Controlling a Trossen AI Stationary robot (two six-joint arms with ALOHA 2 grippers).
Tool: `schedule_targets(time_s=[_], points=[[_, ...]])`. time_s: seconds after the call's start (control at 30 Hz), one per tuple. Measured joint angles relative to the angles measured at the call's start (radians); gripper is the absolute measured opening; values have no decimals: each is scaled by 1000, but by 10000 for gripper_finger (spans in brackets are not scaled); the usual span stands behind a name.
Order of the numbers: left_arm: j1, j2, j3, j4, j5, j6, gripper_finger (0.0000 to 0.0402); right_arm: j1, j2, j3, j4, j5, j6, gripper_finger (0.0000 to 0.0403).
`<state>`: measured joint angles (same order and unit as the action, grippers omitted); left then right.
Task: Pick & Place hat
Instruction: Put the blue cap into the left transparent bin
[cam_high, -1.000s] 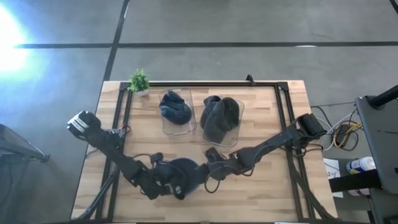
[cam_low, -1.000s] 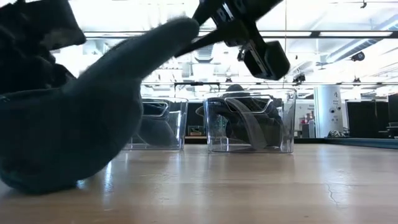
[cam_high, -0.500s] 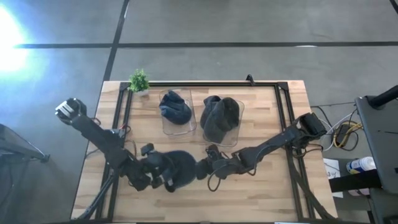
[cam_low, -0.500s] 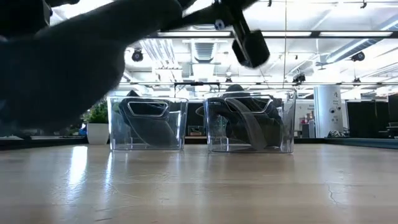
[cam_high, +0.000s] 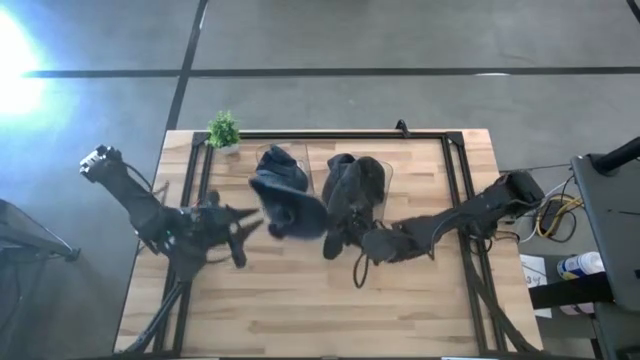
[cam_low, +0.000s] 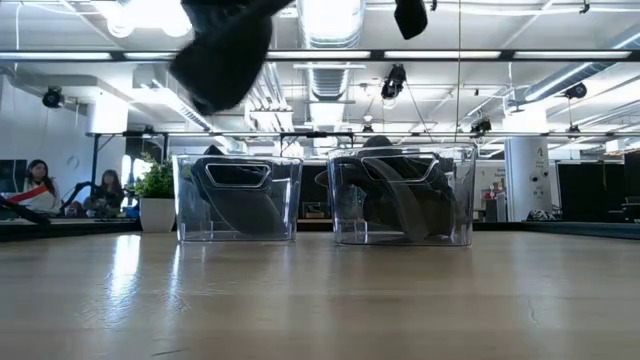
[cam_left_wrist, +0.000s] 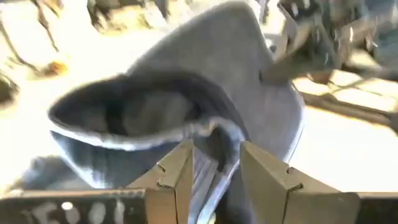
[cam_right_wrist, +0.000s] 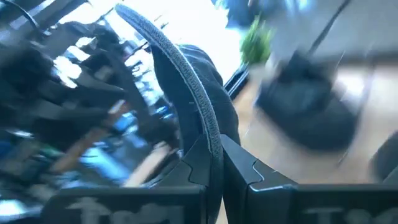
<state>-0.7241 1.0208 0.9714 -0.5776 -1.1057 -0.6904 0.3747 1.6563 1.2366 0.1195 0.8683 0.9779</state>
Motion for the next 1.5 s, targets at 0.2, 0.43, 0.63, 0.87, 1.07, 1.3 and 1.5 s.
schedule_targets(time_s=[0.2,0.43,0.63,0.87,1.07,1.3,1.5], points=[[24,-43,69,-2,-39,131,126,-102,-20,43,-4,29,-520,12],[24,-39,61,-9,-4,82,126,-236,43,115,-90,29,-912,12],[23,-15,35,-89,3,-26,126,-273,195,196,-110,3,-1112,12],[25,27,28,-349,22,-335,126,-279,427,328,-116,-1,-1344,13],[25,35,-4,-358,63,-398,126,-278,563,439,-192,3,-1372,13],[25,34,-13,-377,67,-411,126,-314,568,555,-534,-187,-1044,36],[28,30,-45,-437,74,-478,126,-367,558,589,-647,-499,-941,99]])
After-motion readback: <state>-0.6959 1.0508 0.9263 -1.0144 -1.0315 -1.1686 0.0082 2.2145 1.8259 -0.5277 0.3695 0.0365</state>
